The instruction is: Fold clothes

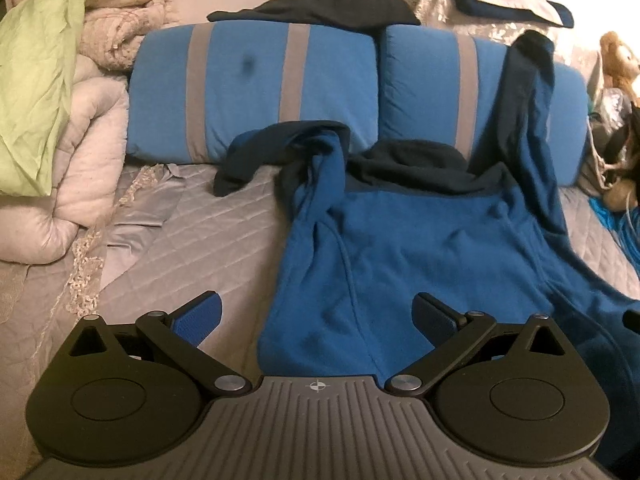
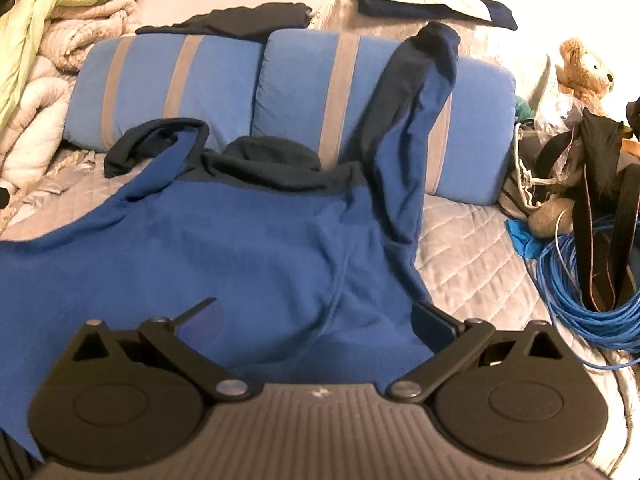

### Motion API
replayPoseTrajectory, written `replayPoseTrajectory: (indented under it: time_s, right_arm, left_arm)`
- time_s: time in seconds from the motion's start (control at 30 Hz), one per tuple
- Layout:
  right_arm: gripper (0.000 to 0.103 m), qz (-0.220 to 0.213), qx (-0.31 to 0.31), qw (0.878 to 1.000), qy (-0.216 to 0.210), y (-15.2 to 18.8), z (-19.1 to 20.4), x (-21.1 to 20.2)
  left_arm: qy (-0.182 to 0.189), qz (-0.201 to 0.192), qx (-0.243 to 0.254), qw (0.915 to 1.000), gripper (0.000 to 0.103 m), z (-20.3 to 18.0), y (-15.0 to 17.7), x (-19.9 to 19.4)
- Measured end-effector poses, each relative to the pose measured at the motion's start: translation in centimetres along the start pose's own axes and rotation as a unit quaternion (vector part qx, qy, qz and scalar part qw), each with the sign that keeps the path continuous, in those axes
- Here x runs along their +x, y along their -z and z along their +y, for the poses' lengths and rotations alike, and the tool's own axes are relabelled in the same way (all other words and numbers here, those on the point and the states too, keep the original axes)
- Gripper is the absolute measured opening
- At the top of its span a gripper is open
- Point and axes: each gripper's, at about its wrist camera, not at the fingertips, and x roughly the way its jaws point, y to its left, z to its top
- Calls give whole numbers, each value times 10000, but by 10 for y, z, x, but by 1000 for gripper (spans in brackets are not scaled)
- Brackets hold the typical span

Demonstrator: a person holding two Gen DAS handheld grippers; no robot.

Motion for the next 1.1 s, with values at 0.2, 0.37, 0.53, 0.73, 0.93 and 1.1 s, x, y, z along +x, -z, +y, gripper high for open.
replayPoseTrajectory:
  time_s: [0.2, 0.37, 0.53, 0.73, 0.93, 1.1]
  right_arm:
    - [103, -11, -149, 9998, 134, 1, -4, -4]
    - [103, -20, -274, 9993, 245, 2, -7, -8]
    - [103, 50, -126, 9995, 300, 4, -12, -10]
    - [103, 80, 157, 9993, 341, 4, -20, -12]
    - [103, 61, 153, 9993, 323, 3, -19, -14]
    - [103, 86, 139, 9992, 372, 5, -24, -11]
  left_arm:
    - [-12, -134, 114, 9998, 103, -6, 12, -7]
    - [-28, 154, 86, 9998, 103, -10, 2, -7]
    - [-127, 263, 97, 9995, 103, -18, -4, -13]
    - [208, 211, 346, 9990, 103, -27, -4, -24]
    - [928, 125, 318, 9951, 103, -31, -7, -31]
    - [1234, 2, 270, 9920, 103, -19, -2, -30]
